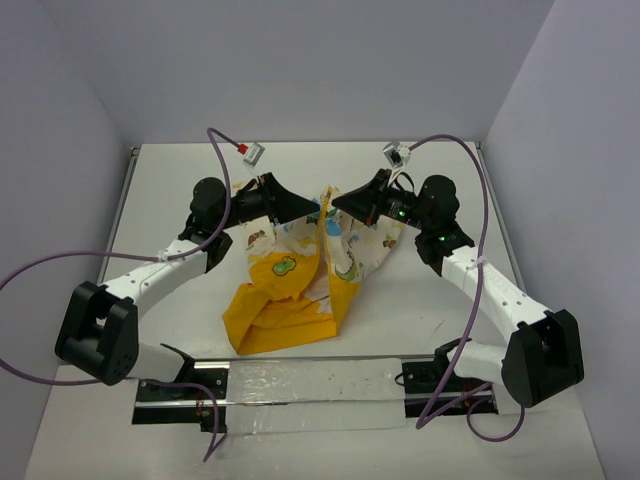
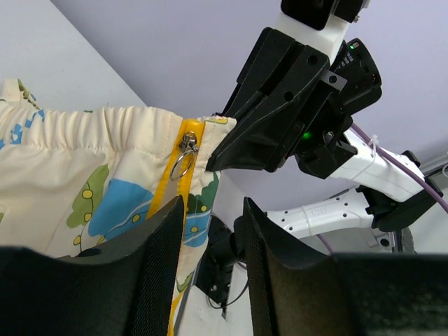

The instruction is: Zip up the jacket

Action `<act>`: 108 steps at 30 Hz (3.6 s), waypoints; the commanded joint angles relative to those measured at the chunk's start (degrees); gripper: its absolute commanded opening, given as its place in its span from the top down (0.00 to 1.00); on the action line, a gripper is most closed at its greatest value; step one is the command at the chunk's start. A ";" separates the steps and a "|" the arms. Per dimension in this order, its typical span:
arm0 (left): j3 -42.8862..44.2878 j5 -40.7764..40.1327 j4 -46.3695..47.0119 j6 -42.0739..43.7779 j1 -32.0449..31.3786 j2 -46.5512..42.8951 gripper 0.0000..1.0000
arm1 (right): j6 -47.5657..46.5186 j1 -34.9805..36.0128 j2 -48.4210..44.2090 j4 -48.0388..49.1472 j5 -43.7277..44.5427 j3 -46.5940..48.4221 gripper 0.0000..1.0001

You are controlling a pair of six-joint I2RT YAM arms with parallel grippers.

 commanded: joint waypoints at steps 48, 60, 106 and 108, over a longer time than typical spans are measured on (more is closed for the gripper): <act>-1.63 0.10 23.99 -11.71 -2.44 8.16 1.00 | -3.26 1.66 -0.91 -0.36 2.67 5.83 1.00; 0.96 -0.27 17.35 -8.43 -2.50 6.86 0.49 | -2.85 1.75 -1.41 -0.25 1.86 4.39 1.00; -2.54 -2.77 15.92 -8.28 -1.01 5.39 1.00 | -5.72 2.54 -0.44 -3.84 3.57 6.24 1.00; -2.54 -2.17 15.70 -7.89 -1.00 5.22 1.00 | -5.93 2.54 -0.53 -3.94 3.78 6.13 1.00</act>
